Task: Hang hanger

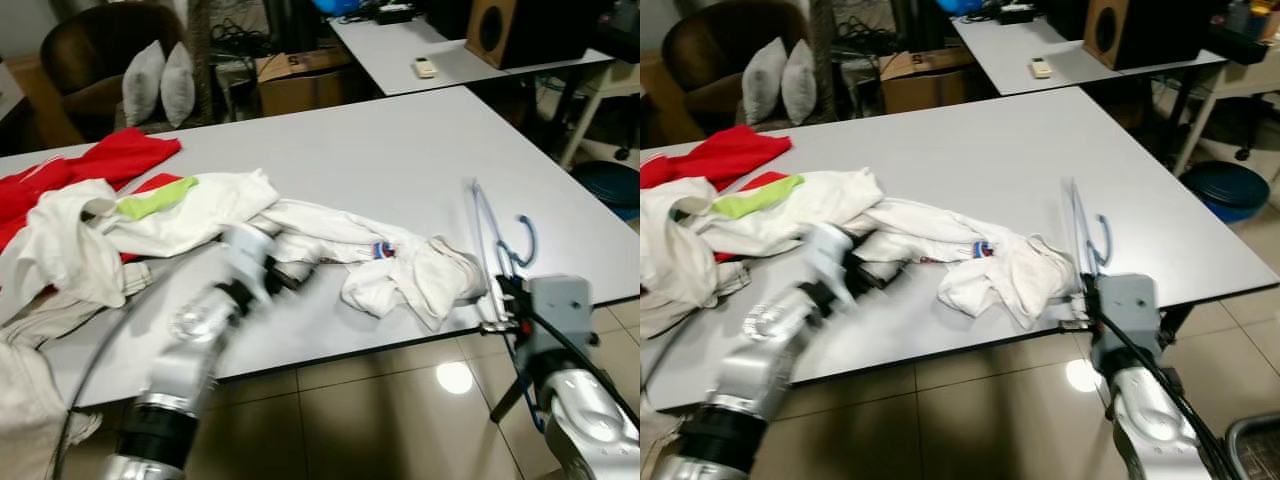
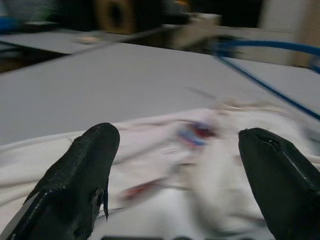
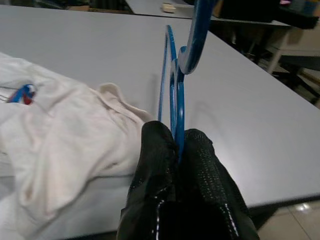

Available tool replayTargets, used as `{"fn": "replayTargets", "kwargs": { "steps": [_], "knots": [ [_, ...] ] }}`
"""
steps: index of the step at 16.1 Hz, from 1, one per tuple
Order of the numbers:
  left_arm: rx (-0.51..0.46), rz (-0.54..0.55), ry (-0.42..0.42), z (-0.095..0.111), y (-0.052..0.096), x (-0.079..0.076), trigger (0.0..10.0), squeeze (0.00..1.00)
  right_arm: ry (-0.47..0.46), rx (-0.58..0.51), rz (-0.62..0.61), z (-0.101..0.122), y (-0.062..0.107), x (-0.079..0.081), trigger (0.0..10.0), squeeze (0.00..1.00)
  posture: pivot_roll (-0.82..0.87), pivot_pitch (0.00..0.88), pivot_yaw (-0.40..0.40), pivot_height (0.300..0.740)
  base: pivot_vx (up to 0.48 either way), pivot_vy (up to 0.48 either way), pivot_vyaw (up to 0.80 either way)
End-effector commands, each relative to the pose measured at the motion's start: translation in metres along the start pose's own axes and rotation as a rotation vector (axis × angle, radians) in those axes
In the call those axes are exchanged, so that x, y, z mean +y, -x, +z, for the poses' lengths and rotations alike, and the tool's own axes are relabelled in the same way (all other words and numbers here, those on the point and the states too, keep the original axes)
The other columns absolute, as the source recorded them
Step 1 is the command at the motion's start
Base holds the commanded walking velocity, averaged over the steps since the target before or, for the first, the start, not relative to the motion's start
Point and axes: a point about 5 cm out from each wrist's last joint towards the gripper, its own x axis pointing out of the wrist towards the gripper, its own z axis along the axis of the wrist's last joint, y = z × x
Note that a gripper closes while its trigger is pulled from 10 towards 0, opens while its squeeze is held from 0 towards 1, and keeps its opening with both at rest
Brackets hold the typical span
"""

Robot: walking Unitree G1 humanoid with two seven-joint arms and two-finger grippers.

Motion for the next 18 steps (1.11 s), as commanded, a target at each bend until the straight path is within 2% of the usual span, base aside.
{"fn": "replayTargets", "kwargs": {
  "steps": [1, 3, 4, 5, 6, 7, 9, 11, 12, 14, 18],
  "knots": [
    [0.05, -0.093, -0.048, -0.002, -0.011, 0.0, 10.0, 0.0, -0.007, -0.043, -0.011, 0.008, 0.002, -0.005, 10.0, 0.0, -0.4, 0.0, 0.149, 0.74, 0.0, 0.0, 0.0],
    [0.081, -0.161, -0.041, -0.004, -0.019, -0.003, 10.0, 0.0, 0.0, -0.041, -0.021, 0.006, 0.004, -0.011, 10.0, 0.0, -0.41, 0.0, 0.168, 0.74, 0.0, 0.0, 0.0],
    [0.085, -0.148, -0.055, -0.005, -0.023, -0.001, 10.0, 0.0, -0.005, -0.038, -0.013, 0.006, 0.007, -0.013, 10.0, 0.0, -0.43, 0.0, 0.189, 0.74, 0.0, 0.0, 0.0],
    [0.066, -0.112, -0.055, -0.004, -0.025, 0.002, 10.0, 0.0, -0.006, -0.036, 0.013, 0.006, 0.011, -0.011, 10.0, 0.0, -0.46, 0.0, 0.21, 0.74, 0.0, 0.0, 0.0],
    [0.07, -0.028, -0.034, -0.005, -0.025, 0.006, 10.0, 0.0, -0.02, -0.035, 0.016, 0.005, 0.018, -0.008, 10.0, 0.0, -0.47, 0.0, 0.218, 0.74, 0.0, 0.0, 0.0],
    [0.028, 0.034, 0.007, -0.005, -0.017, 0.009, 10.0, 0.0, -0.038, -0.024, -0.005, 0.001, 0.023, -0.005, 10.0, 0.0, -0.47, 0.0, 0.219, 0.74, 0.0, 0.0, 0.0],
    [0.004, 0.117, 0.043, -0.008, -0.001, 0.013, 10.0, 0.0, -0.099, -0.027, -0.039, -0.004, 0.028, 0.001, 10.0, 0.0, -0.45, 0.0, 0.213, 0.74, 0.0, 0.0, 0.0],
    [-0.01, 0.15, 0.053, -0.013, 0.011, 0.012, 10.0, 0.0, -0.155, -0.03, -0.036, -0.007, 0.03, 0.007, 10.0, 0.0, -0.41, 0.0, 0.17, 0.74, 0.0, 0.396, -0.64],
    [-0.012, 0.194, 0.061, -0.016, 0.018, 0.014, 10.0, 0.0, -0.151, -0.032, -0.015, -0.007, 0.028, 0.01, 10.0, 0.0, -0.41, 0.0, 0.159, 0.74, 0.0, 0.48, -0.78],
    [-0.011, 0.219, -0.016, -0.012, 0.021, 0.012, 10.0, 0.0, -0.136, -0.056, 0.015, -0.003, 0.024, 0.012, 10.0, 0.0, -0.39, 0.0, 0.135, 0.74, 0.0, -0.48, -0.78],
    [-0.025, 0.208, 0.023, -0.01, 0.017, 0.004, 10.0, 0.0, -0.116, -0.052, 0.097, 0.0, 0.018, 0.008, 10.0, 0.0, -0.37, 0.0, 0.106, 0.74, 0.0, -0.344, 0.0]
  ]
}}
